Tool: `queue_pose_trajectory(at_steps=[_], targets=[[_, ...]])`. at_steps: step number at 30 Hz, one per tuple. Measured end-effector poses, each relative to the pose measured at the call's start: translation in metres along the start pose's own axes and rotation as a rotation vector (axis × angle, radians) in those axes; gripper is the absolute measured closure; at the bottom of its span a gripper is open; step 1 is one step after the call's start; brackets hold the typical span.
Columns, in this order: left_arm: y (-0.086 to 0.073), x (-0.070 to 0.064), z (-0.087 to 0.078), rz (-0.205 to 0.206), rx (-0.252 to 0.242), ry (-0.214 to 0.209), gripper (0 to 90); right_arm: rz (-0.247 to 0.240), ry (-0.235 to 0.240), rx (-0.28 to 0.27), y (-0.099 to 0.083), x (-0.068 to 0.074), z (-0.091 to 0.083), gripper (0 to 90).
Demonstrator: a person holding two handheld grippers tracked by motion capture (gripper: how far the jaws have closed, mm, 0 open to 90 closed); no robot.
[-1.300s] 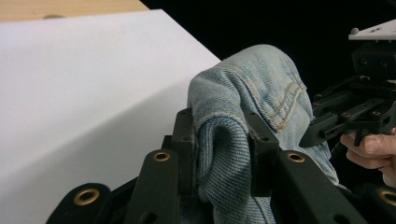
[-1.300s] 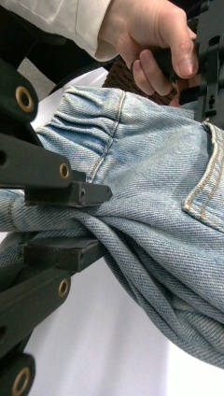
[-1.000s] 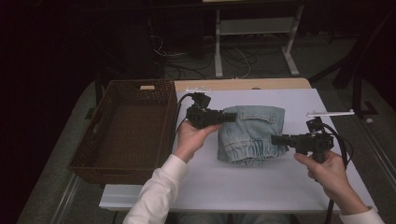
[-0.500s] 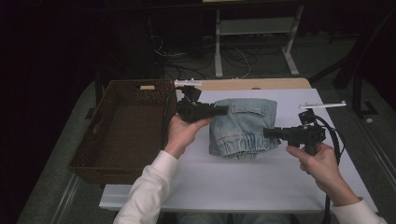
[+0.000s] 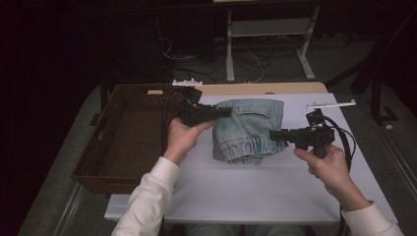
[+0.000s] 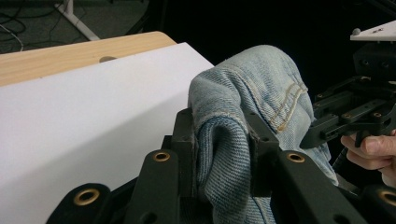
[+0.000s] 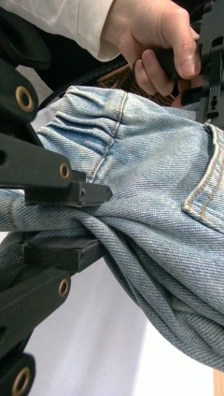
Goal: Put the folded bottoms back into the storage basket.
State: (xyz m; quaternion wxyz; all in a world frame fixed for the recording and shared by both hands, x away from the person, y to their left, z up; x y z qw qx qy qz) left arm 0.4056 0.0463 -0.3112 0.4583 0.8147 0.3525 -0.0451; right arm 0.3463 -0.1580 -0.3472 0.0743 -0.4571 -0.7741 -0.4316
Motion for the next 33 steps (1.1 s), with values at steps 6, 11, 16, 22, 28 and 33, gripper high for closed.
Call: queue_pose_trajectory(at_steps=[6, 11, 16, 22, 28, 33], targets=[[0.0, 0.002, -0.011, -0.001, -0.006, 0.011, 69.6, -0.008, 0.013, -0.005, 0.004, 0.007, 0.005, 75.0], [0.001, 0.004, -0.021, 0.0, -0.015, 0.022, 69.6, -0.02, 0.014, -0.005, 0.01, 0.013, 0.008, 74.9], [0.004, 0.006, -0.032, 0.002, -0.025, 0.036, 69.5, -0.034, 0.019, -0.008, 0.018, 0.02, 0.011, 74.9], [0.006, 0.009, -0.046, 0.011, -0.03, 0.052, 69.5, -0.054, 0.031, -0.009, 0.026, 0.029, 0.016, 74.9], [0.005, 0.012, -0.059, 0.009, -0.037, 0.067, 69.5, -0.063, 0.041, -0.01, 0.033, 0.038, 0.022, 74.9], [0.005, 0.017, -0.07, 0.002, -0.049, 0.084, 69.5, -0.076, 0.05, -0.014, 0.041, 0.044, 0.03, 74.9]])
Point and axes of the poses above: each handheld gripper's, and its own axes: z roughly forward along the jaws, y roughly out of its top, x roughly to its left, the point moved 8 cm from there along z, roughly forward along the jaws, and after that the axes turned 11 degrees about x, right-handed, at the moved point
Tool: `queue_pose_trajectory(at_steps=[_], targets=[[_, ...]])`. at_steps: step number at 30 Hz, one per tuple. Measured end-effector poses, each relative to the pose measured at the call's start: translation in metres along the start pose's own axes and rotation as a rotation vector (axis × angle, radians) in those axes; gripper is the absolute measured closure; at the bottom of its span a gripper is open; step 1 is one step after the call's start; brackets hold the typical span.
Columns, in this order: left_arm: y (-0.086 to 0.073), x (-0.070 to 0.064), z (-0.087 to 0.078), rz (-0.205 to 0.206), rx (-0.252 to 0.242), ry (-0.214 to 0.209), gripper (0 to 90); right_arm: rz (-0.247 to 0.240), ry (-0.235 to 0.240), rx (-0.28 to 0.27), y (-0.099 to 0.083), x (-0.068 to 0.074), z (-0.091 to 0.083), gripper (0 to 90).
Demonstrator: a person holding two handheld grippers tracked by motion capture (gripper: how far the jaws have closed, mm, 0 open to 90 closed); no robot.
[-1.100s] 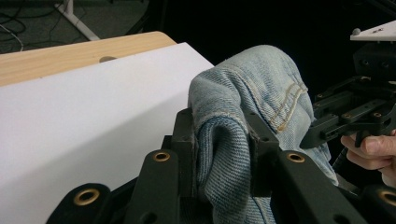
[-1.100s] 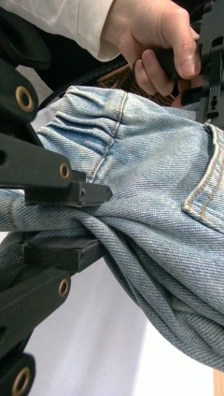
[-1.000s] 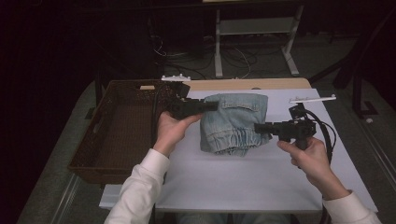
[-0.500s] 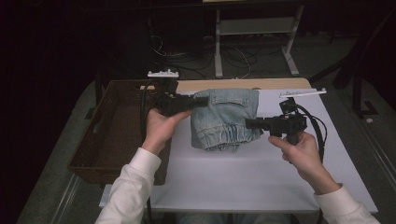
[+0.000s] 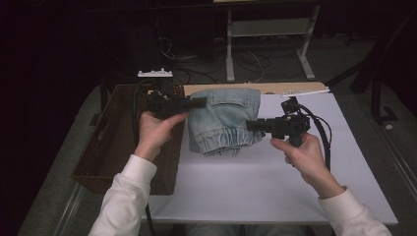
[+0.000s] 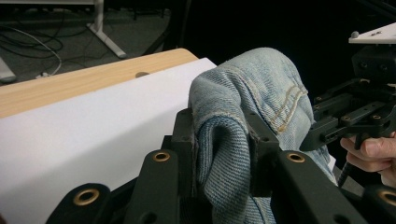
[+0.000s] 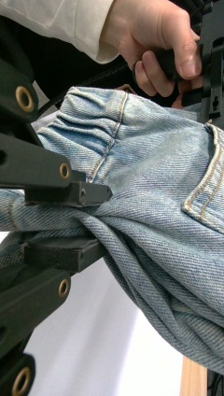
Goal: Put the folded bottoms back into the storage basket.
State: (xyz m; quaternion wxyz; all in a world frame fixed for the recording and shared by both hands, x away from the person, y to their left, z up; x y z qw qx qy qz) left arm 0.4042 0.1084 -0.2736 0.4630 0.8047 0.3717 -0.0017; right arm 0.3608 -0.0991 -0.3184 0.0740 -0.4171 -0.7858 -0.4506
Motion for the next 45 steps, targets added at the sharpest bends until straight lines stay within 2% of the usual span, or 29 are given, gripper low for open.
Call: queue_pose_trajectory(at_steps=[7, 17, 30, 45], targets=[[0.002, 0.01, -0.017, -0.007, -0.013, 0.027, 69.5, -0.012, 0.014, -0.001, 0.014, 0.007, 0.012, 74.9], [0.002, 0.025, -0.04, -0.015, -0.031, 0.045, 69.3, -0.037, 0.034, -0.006, 0.031, 0.021, 0.03, 74.8], [0.002, 0.038, -0.064, -0.021, -0.053, 0.084, 69.3, -0.05, 0.064, -0.007, 0.046, 0.035, 0.049, 74.7], [-0.002, 0.056, -0.094, -0.048, -0.087, 0.136, 69.5, -0.055, 0.097, -0.013, 0.063, 0.051, 0.077, 74.8]])
Point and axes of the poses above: each handheld gripper's, and its own axes: z roughly forward along the jaws, y roughly out of its top, x roughly to its left, the point moved 8 cm from there along z, roughly forward along the jaws, and after that the axes turned 11 degrees about x, right-handed, at the moved point
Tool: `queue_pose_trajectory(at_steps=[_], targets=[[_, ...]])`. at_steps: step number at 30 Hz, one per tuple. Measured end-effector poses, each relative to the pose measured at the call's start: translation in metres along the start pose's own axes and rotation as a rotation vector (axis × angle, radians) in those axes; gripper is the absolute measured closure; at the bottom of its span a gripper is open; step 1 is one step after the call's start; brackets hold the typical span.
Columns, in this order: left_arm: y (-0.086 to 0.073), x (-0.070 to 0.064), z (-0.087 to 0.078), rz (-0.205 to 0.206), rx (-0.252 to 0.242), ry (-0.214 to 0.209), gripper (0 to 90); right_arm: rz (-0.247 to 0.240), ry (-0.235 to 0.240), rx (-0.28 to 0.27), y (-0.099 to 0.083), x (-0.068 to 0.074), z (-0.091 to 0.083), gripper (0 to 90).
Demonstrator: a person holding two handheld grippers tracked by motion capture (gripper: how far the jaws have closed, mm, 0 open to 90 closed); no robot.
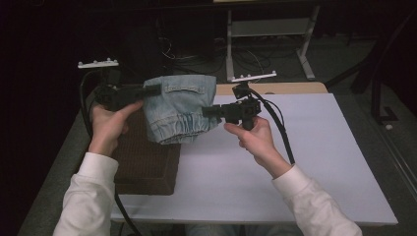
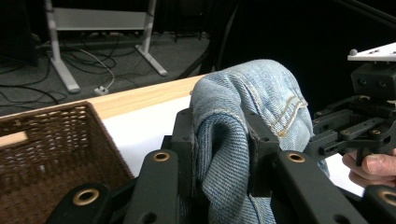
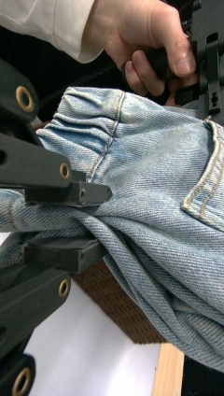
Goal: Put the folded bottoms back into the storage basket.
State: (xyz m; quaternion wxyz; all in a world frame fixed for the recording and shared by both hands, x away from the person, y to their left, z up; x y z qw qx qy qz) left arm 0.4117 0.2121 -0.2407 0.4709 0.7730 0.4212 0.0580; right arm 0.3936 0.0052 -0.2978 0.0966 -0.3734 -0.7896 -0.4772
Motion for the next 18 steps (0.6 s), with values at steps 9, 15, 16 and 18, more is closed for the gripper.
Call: queue_pose_trajectory(at_steps=[9, 15, 16, 18], targets=[[-0.005, 0.02, -0.021, -0.022, -0.019, 0.029, 69.5, -0.013, 0.018, 0.013, 0.013, 0.013, 0.023, 74.8], [-0.012, 0.033, -0.033, -0.043, -0.026, 0.045, 69.5, -0.02, 0.035, 0.02, 0.018, 0.02, 0.038, 74.7], [-0.014, 0.035, -0.035, -0.044, -0.028, 0.047, 69.4, -0.023, 0.038, 0.022, 0.018, 0.022, 0.042, 74.7], [-0.016, 0.039, -0.038, -0.049, -0.031, 0.053, 69.5, -0.025, 0.041, 0.025, 0.019, 0.024, 0.046, 74.7]])
Point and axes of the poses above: each handheld gripper's, and its own axes: z roughly forward along the jaws, y roughly out of its top, x roughly to its left, the point moved 8 cm from there along z, roughly forward along the jaws, and after that the axes turned 11 degrees about x, right-handed, at the moved point
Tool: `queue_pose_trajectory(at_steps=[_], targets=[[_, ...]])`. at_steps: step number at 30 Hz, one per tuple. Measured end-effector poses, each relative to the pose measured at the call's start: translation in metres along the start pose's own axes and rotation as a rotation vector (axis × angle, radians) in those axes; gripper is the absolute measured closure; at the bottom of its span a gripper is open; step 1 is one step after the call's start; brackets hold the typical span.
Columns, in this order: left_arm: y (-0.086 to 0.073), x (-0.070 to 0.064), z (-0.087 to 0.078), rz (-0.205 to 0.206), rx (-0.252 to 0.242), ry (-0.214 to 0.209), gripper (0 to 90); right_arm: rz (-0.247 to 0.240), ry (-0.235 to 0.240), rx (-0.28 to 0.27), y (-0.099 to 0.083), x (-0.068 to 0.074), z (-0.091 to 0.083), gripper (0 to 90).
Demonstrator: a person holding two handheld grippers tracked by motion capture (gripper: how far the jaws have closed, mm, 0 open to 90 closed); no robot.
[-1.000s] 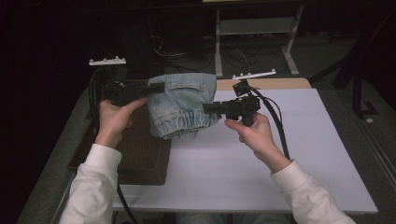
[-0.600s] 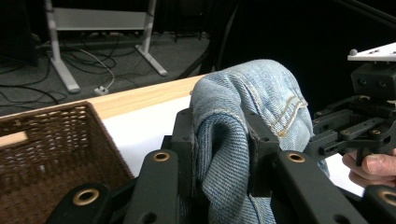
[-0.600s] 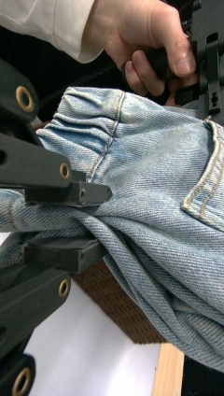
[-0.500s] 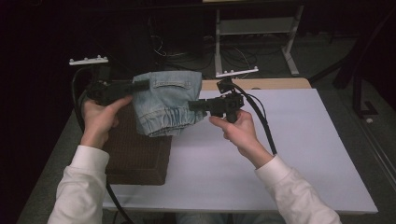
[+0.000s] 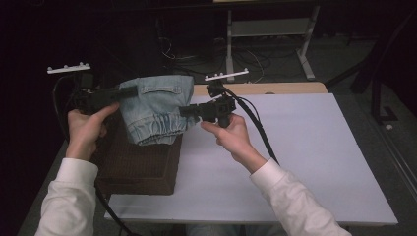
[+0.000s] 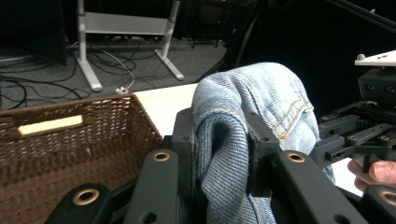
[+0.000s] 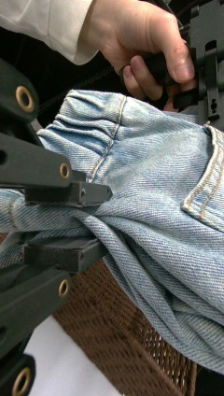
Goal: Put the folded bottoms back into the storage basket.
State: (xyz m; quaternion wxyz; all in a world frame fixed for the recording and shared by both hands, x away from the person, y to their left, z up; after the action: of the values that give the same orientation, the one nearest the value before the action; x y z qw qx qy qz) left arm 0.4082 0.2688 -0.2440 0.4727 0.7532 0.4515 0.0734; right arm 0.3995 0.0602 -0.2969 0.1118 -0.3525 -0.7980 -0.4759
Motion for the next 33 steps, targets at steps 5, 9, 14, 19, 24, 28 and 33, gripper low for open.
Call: queue_pose_trajectory(at_steps=[5, 9, 14, 19, 24, 28, 33], targets=[[-0.004, 0.011, -0.007, -0.015, -0.008, 0.014, 69.4, -0.009, 0.006, 0.011, 0.004, 0.003, 0.013, 74.7], [-0.008, 0.018, -0.011, -0.023, -0.01, 0.02, 69.4, -0.009, 0.012, 0.017, 0.007, 0.005, 0.022, 74.7], [-0.013, 0.028, -0.014, -0.037, -0.011, 0.033, 69.4, -0.005, 0.008, 0.027, 0.008, 0.006, 0.033, 74.7], [-0.02, 0.035, -0.013, -0.052, -0.01, 0.037, 69.4, -0.001, 0.0, 0.042, 0.008, 0.006, 0.042, 74.7], [-0.024, 0.043, -0.011, -0.064, -0.001, 0.043, 69.4, 0.002, -0.013, 0.05, 0.006, 0.005, 0.05, 74.7], [-0.027, 0.048, -0.008, -0.077, 0.005, 0.047, 69.4, 0.005, -0.022, 0.052, 0.005, 0.003, 0.055, 74.6], [-0.03, 0.055, -0.003, -0.079, 0.014, 0.055, 69.4, 0.017, -0.014, 0.052, 0.002, -0.001, 0.062, 74.6]])
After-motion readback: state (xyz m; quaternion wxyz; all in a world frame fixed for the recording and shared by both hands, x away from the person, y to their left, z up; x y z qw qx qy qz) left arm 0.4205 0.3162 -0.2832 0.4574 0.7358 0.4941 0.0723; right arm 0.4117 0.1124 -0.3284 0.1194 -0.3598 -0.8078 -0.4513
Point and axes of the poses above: each handheld gripper's, and its own axes: z roughly forward along the jaws, y roughly out of its top, x roughly to its left, the point moved 8 cm from there along z, roughly forward along the jaws, and after that the axes turned 11 degrees about x, right-handed, at the moved point
